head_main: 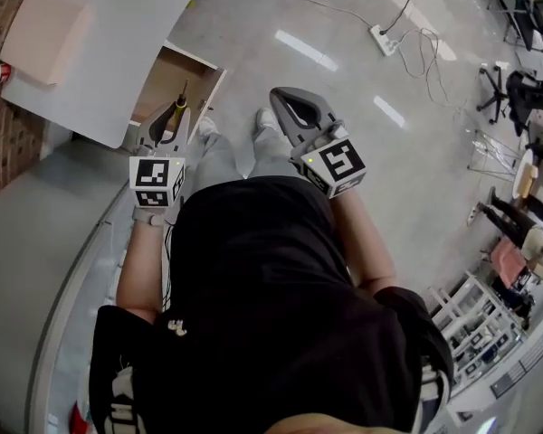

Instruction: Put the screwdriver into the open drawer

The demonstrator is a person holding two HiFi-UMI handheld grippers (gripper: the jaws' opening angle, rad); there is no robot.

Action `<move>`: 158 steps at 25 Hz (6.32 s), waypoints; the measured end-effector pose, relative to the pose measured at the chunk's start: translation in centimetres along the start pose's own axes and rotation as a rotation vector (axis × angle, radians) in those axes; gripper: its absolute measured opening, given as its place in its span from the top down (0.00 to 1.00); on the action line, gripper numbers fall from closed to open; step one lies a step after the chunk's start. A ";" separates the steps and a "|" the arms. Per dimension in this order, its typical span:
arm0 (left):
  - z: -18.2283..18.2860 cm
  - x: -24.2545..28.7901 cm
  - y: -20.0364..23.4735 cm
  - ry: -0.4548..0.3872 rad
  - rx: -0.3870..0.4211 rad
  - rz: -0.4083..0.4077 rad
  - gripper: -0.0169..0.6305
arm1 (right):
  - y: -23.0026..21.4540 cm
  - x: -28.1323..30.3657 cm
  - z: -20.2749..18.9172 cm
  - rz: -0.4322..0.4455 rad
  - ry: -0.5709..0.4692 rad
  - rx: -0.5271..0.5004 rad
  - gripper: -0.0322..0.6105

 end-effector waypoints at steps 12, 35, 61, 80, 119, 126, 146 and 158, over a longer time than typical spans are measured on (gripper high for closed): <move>-9.5 7.8 2.8 0.261 0.024 -0.096 0.86 | -0.4 -0.3 -5.0 -0.140 0.070 0.116 0.93; -25.7 19.2 7.7 0.570 0.006 -0.149 0.86 | -1.2 4.0 -11.8 -0.155 0.160 0.182 0.93; -36.8 24.4 10.7 0.781 -0.108 -0.140 0.86 | -2.2 3.8 -15.9 -0.167 0.247 0.250 0.93; -38.0 25.6 12.3 0.838 -0.058 -0.093 0.86 | -1.8 4.0 -16.3 -0.144 0.279 0.239 0.93; -15.4 9.5 7.6 0.341 -0.060 -0.090 0.97 | 4.1 4.3 -7.5 -0.102 0.100 0.098 0.93; -8.3 4.7 6.4 0.158 -0.116 -0.069 0.97 | 4.9 4.0 -5.0 -0.053 0.057 0.046 0.93; 7.2 -8.1 1.9 -0.228 -0.072 0.037 0.97 | 5.5 2.5 5.5 0.159 -0.088 -0.086 0.93; 12.7 -14.0 1.5 -0.410 -0.051 0.125 0.97 | 8.2 2.4 11.4 0.278 -0.179 -0.188 0.93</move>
Point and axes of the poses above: the fingertips, and each gripper's own axes: x forward along the fingers, y to its left, z out of its top, the point moved 1 cm from there along -x, backward along the fingers, and after that the axes turned 6 degrees about -x, right-handed, at the moved point
